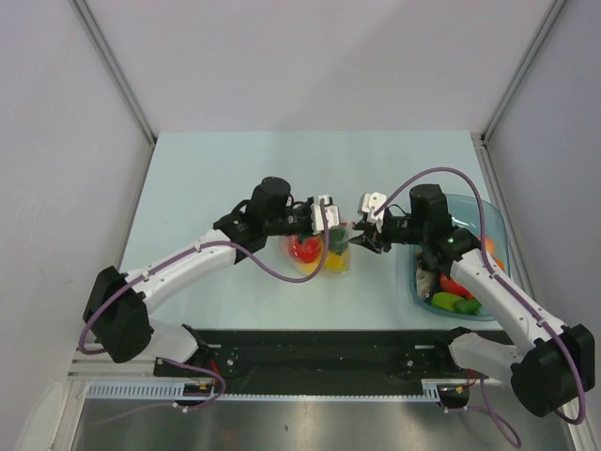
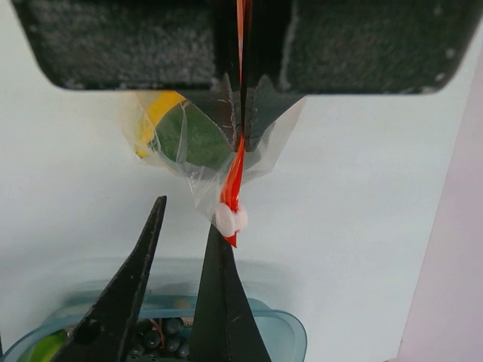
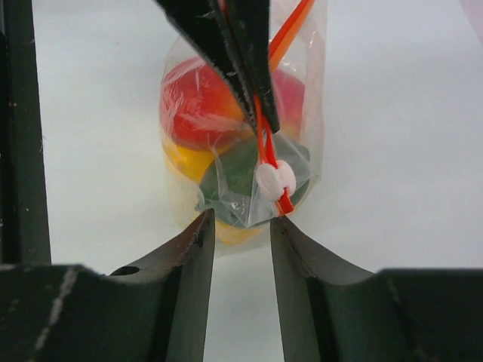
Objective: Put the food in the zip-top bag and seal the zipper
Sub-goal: Zip the zipper food storage bag at the center of the board.
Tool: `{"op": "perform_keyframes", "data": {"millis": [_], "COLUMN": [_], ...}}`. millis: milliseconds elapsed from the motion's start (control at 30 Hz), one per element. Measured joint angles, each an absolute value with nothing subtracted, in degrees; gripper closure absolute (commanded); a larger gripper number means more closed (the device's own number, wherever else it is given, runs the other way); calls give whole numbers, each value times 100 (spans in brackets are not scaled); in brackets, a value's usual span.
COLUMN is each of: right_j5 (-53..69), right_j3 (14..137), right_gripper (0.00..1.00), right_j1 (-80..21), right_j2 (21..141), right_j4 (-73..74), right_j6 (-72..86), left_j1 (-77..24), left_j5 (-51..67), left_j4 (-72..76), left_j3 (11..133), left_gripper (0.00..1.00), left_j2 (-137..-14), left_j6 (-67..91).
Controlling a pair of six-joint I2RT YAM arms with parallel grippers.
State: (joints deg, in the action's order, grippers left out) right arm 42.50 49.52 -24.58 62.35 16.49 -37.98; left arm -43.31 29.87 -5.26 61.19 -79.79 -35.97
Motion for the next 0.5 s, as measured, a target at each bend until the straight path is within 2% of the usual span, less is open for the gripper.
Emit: {"op": "perform_keyframes", "data": {"millis": [100,200,333,433,467,500], "right_j5": [4254,4265,4294,4320,4324,4338], "right_j3": [4925,4875,4856,4853,4853,4853], "right_gripper": [63,70,90,100,100,100], "right_j1": [-2438,-2403,-2375,-2373,-2368,-2364], "right_j2": [6248,6281,6377,6407,6407,6407], "right_j4": [1411,1133,913,827,816,816], "right_j6": [-3557,-3334,-3144,-3050,-3055,-3044], "left_j1": [-4313,-4309,-4309,-4309,-4309,-4309], "left_j5": [3000,3002,3000,2993,2989,2976], "left_j4": [-440,-388,-344,-340,-336,-333], "left_j3": [6036,5959,5946,5944,5944,5944], "left_gripper": [100,100,100,100,99,91], "left_j2": [-7944,-7896,-7883,-7883,-7883,-7883], "left_j6": [-3459,-3376,-3293,-3288,-3288,-3288]}}
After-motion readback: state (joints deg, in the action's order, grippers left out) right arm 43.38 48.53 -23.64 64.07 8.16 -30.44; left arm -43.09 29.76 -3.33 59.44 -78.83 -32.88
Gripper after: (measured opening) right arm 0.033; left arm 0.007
